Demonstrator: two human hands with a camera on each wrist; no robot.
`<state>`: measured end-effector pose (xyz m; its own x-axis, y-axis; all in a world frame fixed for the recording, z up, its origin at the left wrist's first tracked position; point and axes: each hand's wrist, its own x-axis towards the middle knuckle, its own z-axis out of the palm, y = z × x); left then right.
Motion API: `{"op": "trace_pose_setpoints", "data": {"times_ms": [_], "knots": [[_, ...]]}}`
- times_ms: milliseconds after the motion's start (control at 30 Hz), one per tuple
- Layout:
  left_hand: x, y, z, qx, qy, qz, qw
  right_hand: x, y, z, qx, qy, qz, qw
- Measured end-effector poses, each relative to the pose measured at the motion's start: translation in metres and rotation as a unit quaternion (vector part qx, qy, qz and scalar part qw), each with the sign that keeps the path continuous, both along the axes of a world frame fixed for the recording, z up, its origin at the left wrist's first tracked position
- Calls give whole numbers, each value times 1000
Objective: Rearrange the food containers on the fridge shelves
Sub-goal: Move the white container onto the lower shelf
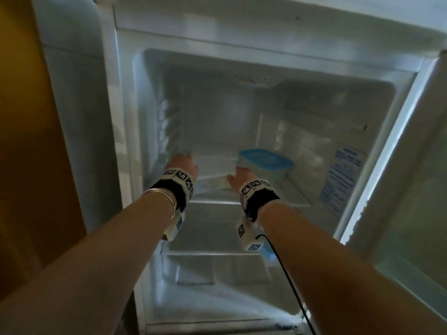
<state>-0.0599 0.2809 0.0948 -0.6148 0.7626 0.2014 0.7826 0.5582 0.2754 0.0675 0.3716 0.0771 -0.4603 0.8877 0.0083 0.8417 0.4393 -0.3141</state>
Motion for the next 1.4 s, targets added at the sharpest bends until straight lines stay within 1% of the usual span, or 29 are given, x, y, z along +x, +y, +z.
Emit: {"op": "trace_pose_setpoints", "data": {"times_ms": [133,233,367,400,433,467,533,667,767,833,933,1033,1167,1333,1400], "knots": [[-21,25,-1,-44,17,34,998,-20,19,-6,-26,16,-15,999],[-27,33,-11,-55,12,32,998,-22,26,-9,-29,5,0,1000],[-31,41,-11,-29,-14,43,999,-27,38,-10,-19,31,-1,999],[-31,41,-11,-24,-23,46,998,-30,42,-12,-4,15,4,1000],[-31,41,-11,-19,-30,45,998,-31,44,-12,-4,29,-2,1000],[-32,41,-12,-8,-43,43,998,-31,44,-10,-15,48,-6,999],[-32,40,-11,5,-62,45,997,-32,50,-10,-23,55,-2,998],[-24,38,-11,30,-116,55,991,-23,59,-9,-15,72,-17,997],[-15,37,-14,56,-107,55,991,-15,65,-13,-5,82,-8,997],[-15,35,-14,68,-109,62,990,-13,62,-15,-28,114,-9,993],[-19,37,-9,63,-148,60,985,-14,58,-18,-56,177,-28,982],[-23,43,-8,50,-177,55,981,-6,50,-16,-76,196,-42,977],[-25,49,-8,74,-205,68,974,5,53,-15,-87,207,-59,973],[-19,51,-2,110,-206,87,968,12,53,-7,-101,239,-18,965],[-16,47,2,109,-194,94,970,11,52,-3,-95,232,-3,968]]}}
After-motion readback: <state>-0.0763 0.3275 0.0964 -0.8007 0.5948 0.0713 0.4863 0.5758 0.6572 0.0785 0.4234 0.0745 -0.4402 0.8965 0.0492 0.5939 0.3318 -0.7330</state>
